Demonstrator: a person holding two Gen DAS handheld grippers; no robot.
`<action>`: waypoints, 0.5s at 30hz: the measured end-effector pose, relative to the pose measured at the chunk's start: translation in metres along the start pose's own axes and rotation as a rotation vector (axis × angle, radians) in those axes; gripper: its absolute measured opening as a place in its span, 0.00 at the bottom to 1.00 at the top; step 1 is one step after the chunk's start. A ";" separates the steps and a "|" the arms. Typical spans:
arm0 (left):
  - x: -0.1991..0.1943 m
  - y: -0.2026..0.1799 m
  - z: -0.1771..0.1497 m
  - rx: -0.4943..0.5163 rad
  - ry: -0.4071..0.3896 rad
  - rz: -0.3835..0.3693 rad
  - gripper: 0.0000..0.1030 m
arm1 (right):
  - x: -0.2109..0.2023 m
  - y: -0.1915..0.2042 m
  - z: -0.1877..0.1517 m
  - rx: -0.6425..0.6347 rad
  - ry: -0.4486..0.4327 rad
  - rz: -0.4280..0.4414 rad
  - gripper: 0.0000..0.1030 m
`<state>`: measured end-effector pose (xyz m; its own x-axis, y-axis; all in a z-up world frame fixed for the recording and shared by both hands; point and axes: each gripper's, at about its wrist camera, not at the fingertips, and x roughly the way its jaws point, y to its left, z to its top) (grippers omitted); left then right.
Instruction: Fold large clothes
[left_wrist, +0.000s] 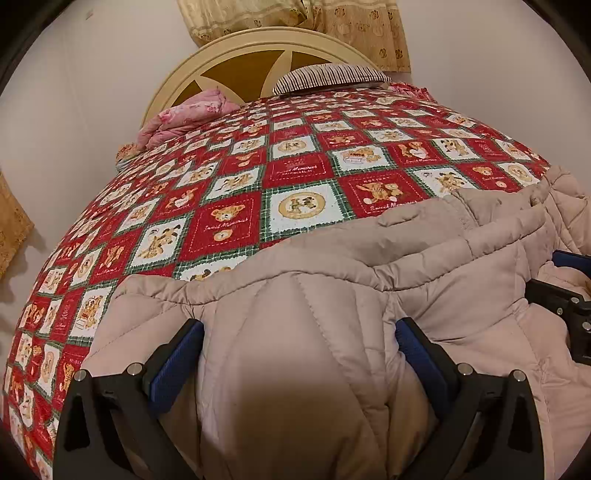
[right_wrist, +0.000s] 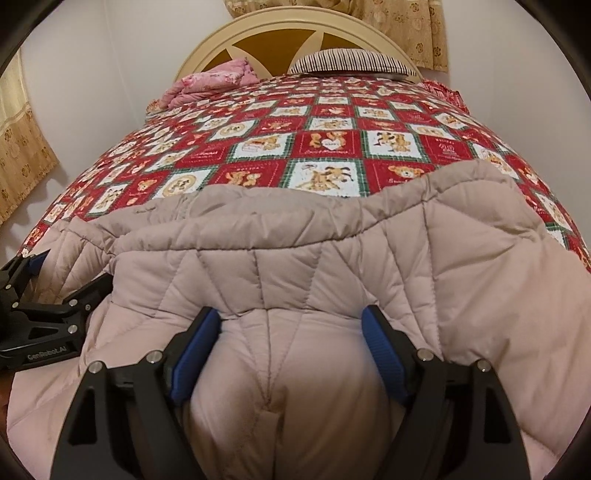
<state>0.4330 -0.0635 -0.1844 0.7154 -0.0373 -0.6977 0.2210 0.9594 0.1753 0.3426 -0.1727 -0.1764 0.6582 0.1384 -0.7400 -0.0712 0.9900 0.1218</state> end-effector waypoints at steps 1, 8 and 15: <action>0.000 0.000 0.000 0.000 0.000 0.001 0.99 | 0.000 0.000 0.000 -0.001 0.001 -0.001 0.80; 0.000 0.000 0.000 0.000 0.001 0.002 0.99 | 0.001 0.000 0.000 -0.005 0.002 -0.009 0.80; 0.000 0.000 0.000 0.001 0.001 0.001 0.99 | 0.002 0.001 -0.001 -0.009 0.002 -0.015 0.80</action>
<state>0.4329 -0.0638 -0.1846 0.7151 -0.0357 -0.6981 0.2205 0.9592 0.1768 0.3432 -0.1714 -0.1780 0.6576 0.1233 -0.7432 -0.0678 0.9922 0.1047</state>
